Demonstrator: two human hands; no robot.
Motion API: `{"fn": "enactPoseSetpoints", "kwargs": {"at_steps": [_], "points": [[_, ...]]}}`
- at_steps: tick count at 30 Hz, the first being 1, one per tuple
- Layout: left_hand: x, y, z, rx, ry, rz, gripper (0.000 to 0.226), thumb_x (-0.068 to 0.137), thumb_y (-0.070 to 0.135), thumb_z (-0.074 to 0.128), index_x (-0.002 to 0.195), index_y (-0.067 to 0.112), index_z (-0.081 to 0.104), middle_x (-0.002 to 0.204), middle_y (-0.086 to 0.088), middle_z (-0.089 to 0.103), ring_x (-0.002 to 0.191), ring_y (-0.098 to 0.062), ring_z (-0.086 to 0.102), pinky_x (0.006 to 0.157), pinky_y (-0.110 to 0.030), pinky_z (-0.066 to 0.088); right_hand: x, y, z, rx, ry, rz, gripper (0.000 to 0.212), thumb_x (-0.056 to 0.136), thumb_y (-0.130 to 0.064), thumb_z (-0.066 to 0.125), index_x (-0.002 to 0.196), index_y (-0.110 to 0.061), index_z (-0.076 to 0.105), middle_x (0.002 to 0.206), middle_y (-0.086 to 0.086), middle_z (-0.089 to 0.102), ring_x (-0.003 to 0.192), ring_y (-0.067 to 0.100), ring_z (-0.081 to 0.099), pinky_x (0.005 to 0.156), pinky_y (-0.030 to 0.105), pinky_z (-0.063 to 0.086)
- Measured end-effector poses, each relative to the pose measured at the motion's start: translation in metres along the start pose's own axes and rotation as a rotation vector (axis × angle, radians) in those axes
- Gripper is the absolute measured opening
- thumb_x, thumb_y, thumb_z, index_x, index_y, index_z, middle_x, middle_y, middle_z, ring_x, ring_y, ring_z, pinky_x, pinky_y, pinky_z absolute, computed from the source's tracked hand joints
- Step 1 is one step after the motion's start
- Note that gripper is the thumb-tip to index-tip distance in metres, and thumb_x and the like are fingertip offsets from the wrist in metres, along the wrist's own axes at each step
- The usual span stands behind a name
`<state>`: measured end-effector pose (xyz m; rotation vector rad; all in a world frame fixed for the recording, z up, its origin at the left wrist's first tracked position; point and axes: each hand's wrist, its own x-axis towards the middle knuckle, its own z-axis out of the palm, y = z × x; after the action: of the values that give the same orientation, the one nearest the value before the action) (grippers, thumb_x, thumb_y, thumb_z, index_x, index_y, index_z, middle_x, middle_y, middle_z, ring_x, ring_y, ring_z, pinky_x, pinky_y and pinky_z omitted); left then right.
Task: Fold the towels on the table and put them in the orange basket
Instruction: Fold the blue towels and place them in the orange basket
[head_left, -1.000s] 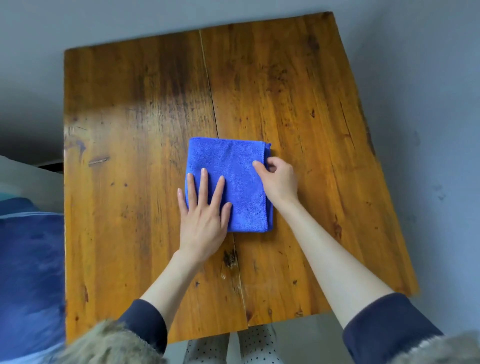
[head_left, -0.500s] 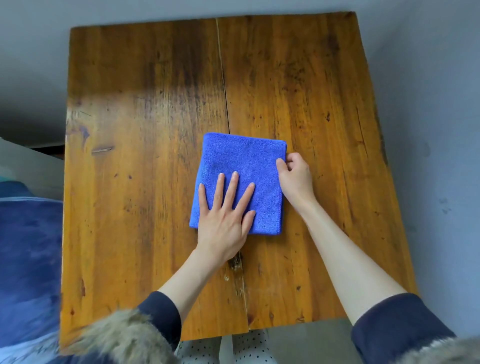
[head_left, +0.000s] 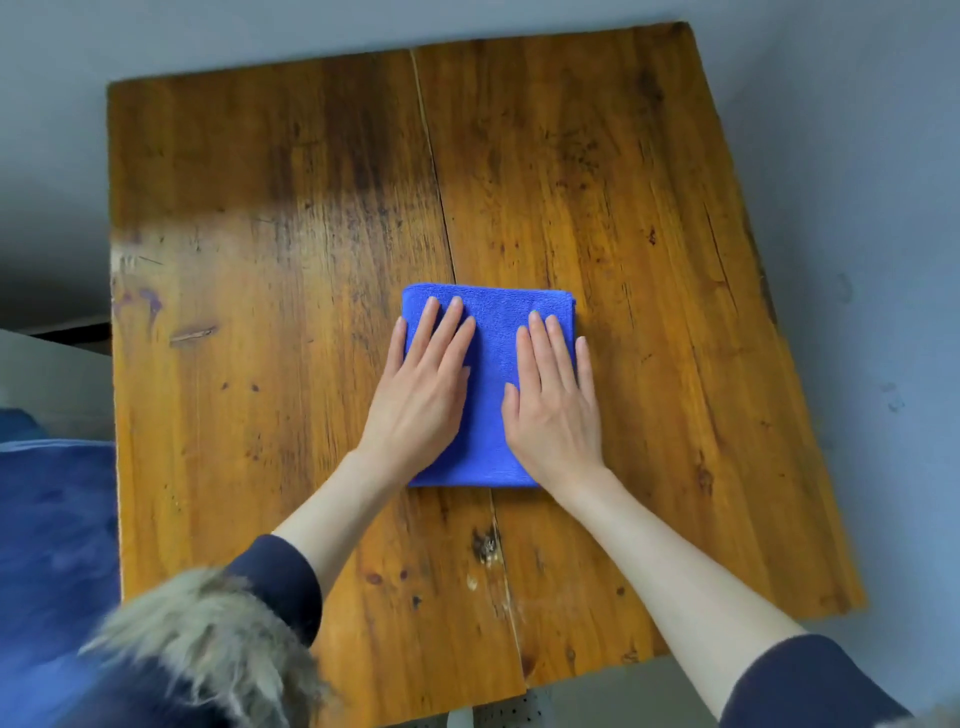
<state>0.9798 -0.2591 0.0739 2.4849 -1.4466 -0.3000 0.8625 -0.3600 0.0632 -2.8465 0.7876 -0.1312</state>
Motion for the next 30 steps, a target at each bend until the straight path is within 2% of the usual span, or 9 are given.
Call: {"fn": "enactPoseSetpoints", "kwargs": {"at_steps": [3,6,9,15,19,23,26,28,30], "points": [[0.01,-0.008,0.004,0.085,-0.008,0.043,0.053,0.097,0.031,0.03,0.143,0.006,0.033,0.153,-0.013,0.025,0.143,-0.032,0.016,0.117,-0.046,0.008,0.012,0.008,0.003,-0.018,-0.046,0.03,0.058,0.092,-0.026,0.042,0.143,0.001,0.031,0.151,0.017,0.028,0.142,0.029,0.023,0.116,0.047,0.015],[0.009,-0.009,0.011,0.122,0.012,0.026,0.056,0.095,0.042,0.03,0.145,0.016,0.032,0.154,-0.015,0.021,0.143,-0.034,0.013,0.117,-0.046,0.007,0.016,0.016,0.008,0.052,-0.077,0.093,0.062,0.094,-0.035,0.038,0.147,-0.006,0.022,0.156,0.011,0.017,0.145,0.025,0.012,0.118,0.046,0.01],[0.008,-0.012,0.016,0.143,0.02,0.023,0.055,0.094,0.047,0.029,0.145,0.026,0.03,0.155,-0.014,0.019,0.144,-0.035,0.012,0.117,-0.046,0.008,0.012,0.019,0.012,0.124,-0.106,0.136,0.064,0.096,-0.04,0.033,0.149,-0.013,0.01,0.158,0.004,0.005,0.146,0.021,0.002,0.119,0.041,0.005],[0.01,-0.011,0.007,0.183,-0.075,0.04,0.057,0.095,0.047,0.021,0.147,0.024,0.025,0.155,-0.016,0.017,0.143,-0.038,0.01,0.116,-0.05,0.007,0.015,0.017,0.004,0.081,-0.188,0.163,0.065,0.097,-0.044,0.03,0.15,-0.017,0.003,0.159,0.001,-0.003,0.146,0.019,-0.006,0.117,0.047,-0.004],[-0.012,-0.014,-0.004,0.154,-0.094,0.054,0.053,0.097,0.042,0.02,0.145,0.024,0.031,0.154,-0.013,0.023,0.142,-0.038,0.017,0.112,-0.054,0.013,0.005,0.017,-0.011,0.078,-0.206,0.179,0.062,0.097,-0.043,0.032,0.15,-0.019,0.01,0.159,0.001,-0.001,0.146,0.019,-0.008,0.114,0.05,-0.008],[-0.057,-0.017,-0.002,0.145,-0.104,0.053,0.052,0.098,0.042,0.022,0.145,0.022,0.033,0.154,-0.013,0.023,0.142,-0.036,0.017,0.111,-0.055,0.017,-0.028,0.008,-0.021,0.073,-0.126,0.093,0.06,0.095,-0.038,0.036,0.148,-0.016,0.02,0.157,0.006,0.009,0.145,0.022,0.002,0.115,0.05,0.0],[-0.082,-0.012,0.002,0.142,-0.196,0.034,0.055,0.097,0.045,0.016,0.144,0.021,0.033,0.153,-0.014,0.024,0.14,-0.037,0.022,0.109,-0.057,0.024,-0.058,0.001,-0.014,0.015,-0.223,0.007,0.058,0.096,-0.038,0.036,0.147,-0.014,0.023,0.156,0.005,0.011,0.145,0.024,0.008,0.116,0.05,0.004],[-0.087,-0.009,0.002,0.115,-0.241,0.003,0.057,0.097,0.046,0.013,0.145,0.022,0.03,0.154,-0.012,0.021,0.141,-0.037,0.019,0.11,-0.056,0.021,-0.07,0.001,-0.009,0.015,-0.286,0.027,0.057,0.098,-0.04,0.029,0.148,-0.016,0.016,0.155,0.001,0.003,0.145,0.023,0.004,0.116,0.048,-0.001],[-0.086,-0.007,0.002,0.038,-0.243,-0.026,0.057,0.096,0.047,0.01,0.147,0.024,0.022,0.156,-0.006,0.009,0.144,-0.031,0.006,0.114,-0.051,0.009,-0.071,0.002,-0.008,0.057,-0.295,0.048,0.056,0.098,-0.042,0.022,0.148,-0.018,0.013,0.155,-0.002,-0.001,0.145,0.019,-0.004,0.116,0.047,-0.006]]}}
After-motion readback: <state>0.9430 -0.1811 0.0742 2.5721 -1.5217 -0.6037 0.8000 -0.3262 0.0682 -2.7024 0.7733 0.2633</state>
